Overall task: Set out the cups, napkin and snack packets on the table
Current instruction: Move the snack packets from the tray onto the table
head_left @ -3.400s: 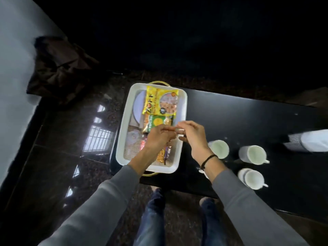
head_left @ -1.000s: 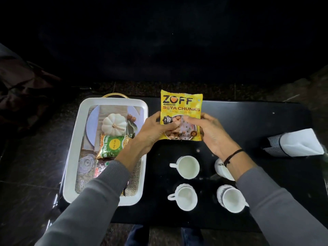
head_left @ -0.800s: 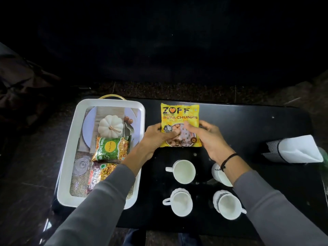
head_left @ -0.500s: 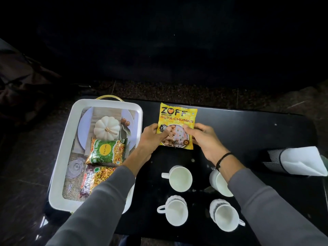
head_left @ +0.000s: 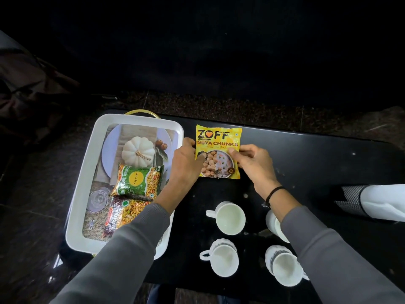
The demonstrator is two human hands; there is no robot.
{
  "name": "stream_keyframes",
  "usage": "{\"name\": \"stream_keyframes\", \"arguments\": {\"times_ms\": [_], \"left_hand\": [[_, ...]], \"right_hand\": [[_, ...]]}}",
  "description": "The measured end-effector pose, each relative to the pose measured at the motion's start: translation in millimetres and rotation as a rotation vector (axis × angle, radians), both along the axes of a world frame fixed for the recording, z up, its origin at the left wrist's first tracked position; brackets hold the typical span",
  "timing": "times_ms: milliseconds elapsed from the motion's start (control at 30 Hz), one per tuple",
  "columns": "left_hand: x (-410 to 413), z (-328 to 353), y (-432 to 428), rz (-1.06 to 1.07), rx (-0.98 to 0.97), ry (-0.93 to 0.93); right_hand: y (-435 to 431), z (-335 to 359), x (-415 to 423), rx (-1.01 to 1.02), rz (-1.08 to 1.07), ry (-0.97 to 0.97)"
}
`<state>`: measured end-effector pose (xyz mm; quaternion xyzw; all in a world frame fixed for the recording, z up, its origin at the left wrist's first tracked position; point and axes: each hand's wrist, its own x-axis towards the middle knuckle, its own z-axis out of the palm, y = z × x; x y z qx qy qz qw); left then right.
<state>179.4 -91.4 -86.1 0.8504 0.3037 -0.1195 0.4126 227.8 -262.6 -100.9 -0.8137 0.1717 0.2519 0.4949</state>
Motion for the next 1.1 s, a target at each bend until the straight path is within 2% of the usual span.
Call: {"name": "stream_keyframes", "arguments": {"times_ms": [300, 567, 733, 833, 900, 1000, 1100], "left_hand": [[-16.0, 17.5, 5.4, -0.093, 0.038, -0.060], [-42.4, 34.7, 37.8, -0.118, -0.016, -0.170], [-69.5, 44.9, 86.8, -0.073, 0.100, -0.194], [-92.2, 47.4, 120.6, 0.007, 0.211, -0.083], [-106.7, 48.1, 137.3, 0.073, 0.216, 0.024], [-123.2, 45.1, 154.8, 0.105, 0.176, 0.141], [-129.2, 37.5, 164.2, 0.110, 0.050, 0.240]], "right_hand": [[8.3, 19.8, -16.6, -0.223, 0.028, -0.141], [58.0, 44.6, -44.6, -0.153, 0.163, -0.178], [113.1, 49.6, -70.3, -0.122, 0.356, -0.169], [145.1, 47.5, -86.8, -0.149, 0.459, -0.129], [162.3, 45.3, -95.6, -0.229, 0.522, -0.115], [181.0, 39.4, -103.0, -0.300, 0.559, -0.108], [189.0, 34.0, -103.0, -0.285, 0.532, -0.061]]}}
